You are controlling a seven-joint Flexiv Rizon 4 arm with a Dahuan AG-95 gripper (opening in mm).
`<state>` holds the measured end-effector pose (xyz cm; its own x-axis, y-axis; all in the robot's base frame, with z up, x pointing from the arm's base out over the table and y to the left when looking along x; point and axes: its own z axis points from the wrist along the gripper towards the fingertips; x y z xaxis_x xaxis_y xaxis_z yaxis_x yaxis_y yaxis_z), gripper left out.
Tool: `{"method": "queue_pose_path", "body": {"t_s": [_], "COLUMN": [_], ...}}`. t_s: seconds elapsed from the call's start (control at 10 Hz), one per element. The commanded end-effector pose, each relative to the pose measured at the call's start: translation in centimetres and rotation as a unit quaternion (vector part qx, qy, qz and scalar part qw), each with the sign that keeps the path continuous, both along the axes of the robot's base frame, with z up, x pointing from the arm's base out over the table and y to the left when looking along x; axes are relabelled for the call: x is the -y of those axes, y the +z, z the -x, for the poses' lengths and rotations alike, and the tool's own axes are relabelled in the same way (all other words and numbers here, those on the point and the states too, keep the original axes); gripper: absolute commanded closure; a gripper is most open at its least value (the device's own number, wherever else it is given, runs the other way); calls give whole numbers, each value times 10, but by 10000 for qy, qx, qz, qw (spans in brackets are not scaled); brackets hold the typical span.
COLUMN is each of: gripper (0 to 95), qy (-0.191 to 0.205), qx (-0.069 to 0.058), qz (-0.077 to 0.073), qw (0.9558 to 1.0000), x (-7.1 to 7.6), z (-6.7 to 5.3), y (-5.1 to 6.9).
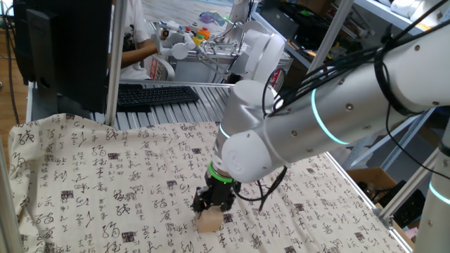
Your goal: Pick up the small block on the left and move it to the right
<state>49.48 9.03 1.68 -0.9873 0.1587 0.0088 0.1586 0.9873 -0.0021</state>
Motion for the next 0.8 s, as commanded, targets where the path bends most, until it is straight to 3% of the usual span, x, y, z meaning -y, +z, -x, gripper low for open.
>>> {"method": "queue_pose_path", "body": {"t_s": [0.1, 0.4, 0.5, 0.7, 0.8], "gripper": [190, 190, 190, 570, 570], "qy": [-105, -271, -268, -221, -213], "qx": [-7, -300, -332, -366, -392], "qz": [11, 56, 44, 27, 33], "qw": [9999, 9992, 9991, 9991, 9990], "x": [-1, 0, 3, 11, 13], "z": [-1, -7, -9, -12, -13], "y": [8, 49, 64, 86, 91]}}
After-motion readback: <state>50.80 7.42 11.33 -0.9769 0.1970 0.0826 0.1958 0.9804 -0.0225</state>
